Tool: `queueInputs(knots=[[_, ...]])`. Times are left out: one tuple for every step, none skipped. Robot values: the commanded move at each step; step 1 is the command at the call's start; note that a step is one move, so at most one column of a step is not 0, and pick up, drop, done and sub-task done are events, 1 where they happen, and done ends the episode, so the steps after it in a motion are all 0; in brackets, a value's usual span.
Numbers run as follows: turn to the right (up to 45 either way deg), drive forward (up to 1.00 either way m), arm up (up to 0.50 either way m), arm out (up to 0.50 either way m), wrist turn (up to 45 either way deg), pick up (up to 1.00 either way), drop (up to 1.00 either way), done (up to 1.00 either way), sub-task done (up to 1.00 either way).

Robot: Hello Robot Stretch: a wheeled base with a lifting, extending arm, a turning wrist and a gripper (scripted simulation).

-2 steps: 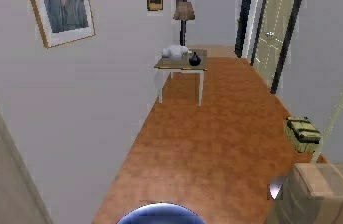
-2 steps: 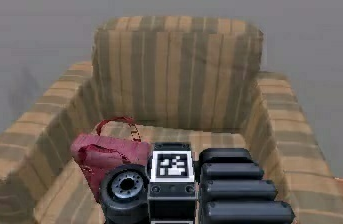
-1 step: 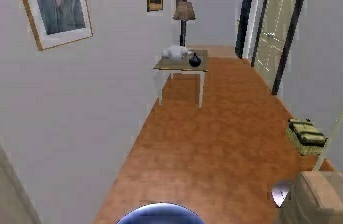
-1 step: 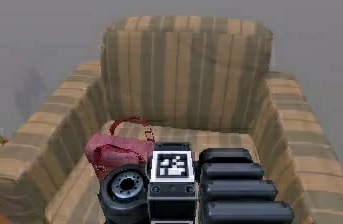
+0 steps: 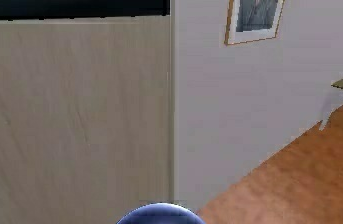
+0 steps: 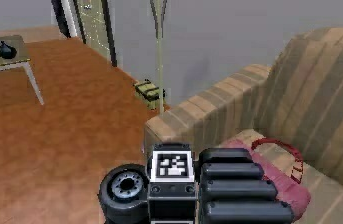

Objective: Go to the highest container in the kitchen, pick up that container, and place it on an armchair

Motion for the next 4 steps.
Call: queueInputs(knots=[[-36.0, 0.0, 0.0, 0.0, 0.0, 0.0, 0.0, 0.0, 0.0], [45.0, 0.0, 0.0, 0.0, 0.0, 0.0, 0.0, 0.0, 0.0], [33.0, 0.0, 0.0, 0.0, 0.0, 0.0, 0.0, 0.0, 0.0], [0.0, 0.0, 0.0, 0.4, 0.0, 0.0, 0.0, 0.0, 0.0]])
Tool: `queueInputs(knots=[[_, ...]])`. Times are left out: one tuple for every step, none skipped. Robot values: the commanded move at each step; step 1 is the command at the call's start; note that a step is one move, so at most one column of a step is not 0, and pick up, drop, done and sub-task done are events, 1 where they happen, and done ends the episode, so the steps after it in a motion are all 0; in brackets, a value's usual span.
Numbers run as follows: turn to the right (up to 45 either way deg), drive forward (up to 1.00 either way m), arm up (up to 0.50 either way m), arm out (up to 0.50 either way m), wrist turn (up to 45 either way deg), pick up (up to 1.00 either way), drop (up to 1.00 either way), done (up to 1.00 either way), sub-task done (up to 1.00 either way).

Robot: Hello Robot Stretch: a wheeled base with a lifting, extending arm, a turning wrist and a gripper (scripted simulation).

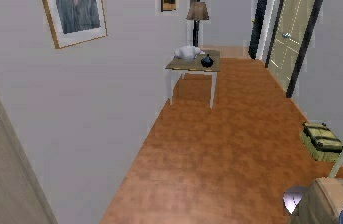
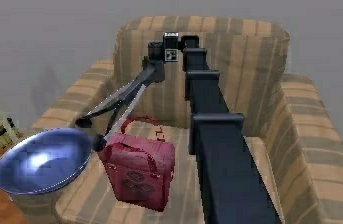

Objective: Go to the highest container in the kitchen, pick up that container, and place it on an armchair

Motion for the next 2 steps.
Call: queueInputs(knots=[[0.0, 0.0, 0.0, 0.0, 45.0, 0.0, 0.0, 0.0, 0.0], [0.0, 0.0, 0.0, 0.0, 45.0, 0.0, 0.0, 0.0, 0.0]])
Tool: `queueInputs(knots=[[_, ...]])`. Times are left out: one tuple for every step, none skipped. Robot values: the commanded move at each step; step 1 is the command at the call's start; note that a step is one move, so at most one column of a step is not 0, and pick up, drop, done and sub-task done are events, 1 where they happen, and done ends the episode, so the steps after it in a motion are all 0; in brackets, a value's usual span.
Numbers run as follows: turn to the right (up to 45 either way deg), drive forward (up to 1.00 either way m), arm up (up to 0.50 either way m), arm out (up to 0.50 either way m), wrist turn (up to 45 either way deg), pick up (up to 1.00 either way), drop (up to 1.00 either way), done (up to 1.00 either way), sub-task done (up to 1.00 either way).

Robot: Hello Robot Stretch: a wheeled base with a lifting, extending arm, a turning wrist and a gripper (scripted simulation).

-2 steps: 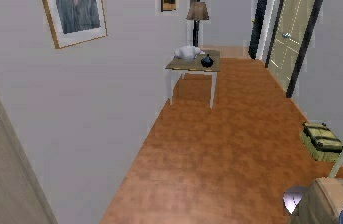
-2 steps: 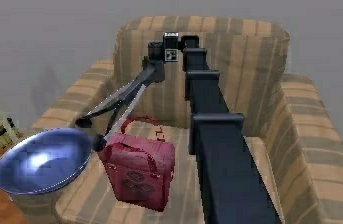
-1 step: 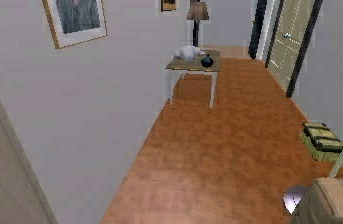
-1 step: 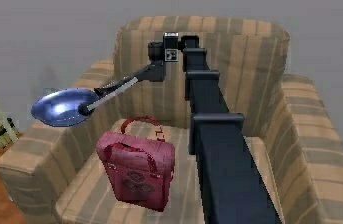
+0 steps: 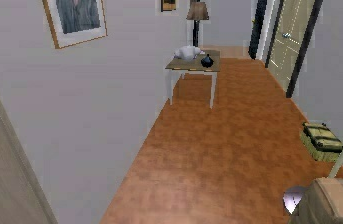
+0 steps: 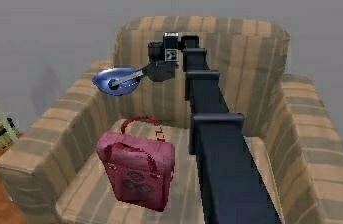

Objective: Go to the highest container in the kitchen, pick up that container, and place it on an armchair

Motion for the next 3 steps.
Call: queueInputs(knots=[[0.0, 0.0, 0.0, 0.0, 39.0, 0.0, 0.0, 0.0, 0.0], [0.0, 0.0, -0.18, 0.0, 0.0, 0.0, 0.0, 0.0, 0.0], [0.0, 0.0, -0.32, 0.0, 0.0, 0.0, 0.0, 0.0, 0.0]])
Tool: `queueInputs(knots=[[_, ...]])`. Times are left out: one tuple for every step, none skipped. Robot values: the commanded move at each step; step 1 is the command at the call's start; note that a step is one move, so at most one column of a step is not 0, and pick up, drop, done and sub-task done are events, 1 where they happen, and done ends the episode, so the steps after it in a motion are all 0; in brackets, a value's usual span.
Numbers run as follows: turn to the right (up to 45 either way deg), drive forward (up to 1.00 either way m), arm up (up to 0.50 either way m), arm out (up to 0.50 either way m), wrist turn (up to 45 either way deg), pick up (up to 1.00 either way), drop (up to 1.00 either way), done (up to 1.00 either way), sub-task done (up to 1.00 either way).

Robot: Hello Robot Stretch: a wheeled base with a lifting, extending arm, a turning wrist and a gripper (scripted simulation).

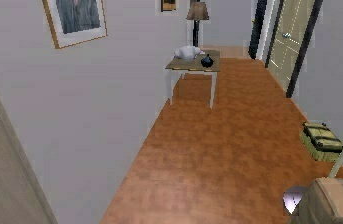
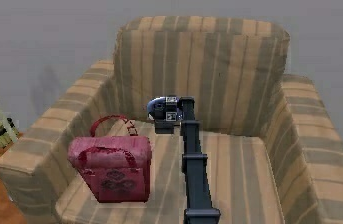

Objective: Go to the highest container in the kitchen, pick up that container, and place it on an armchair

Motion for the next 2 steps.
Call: queueInputs(knots=[[0.0, 0.0, 0.0, 0.0, 0.0, 0.0, 1.0, 0.0, 0.0], [0.0, 0.0, 0.1, 0.0, 0.0, 0.0, 0.0, 0.0, 0.0]])
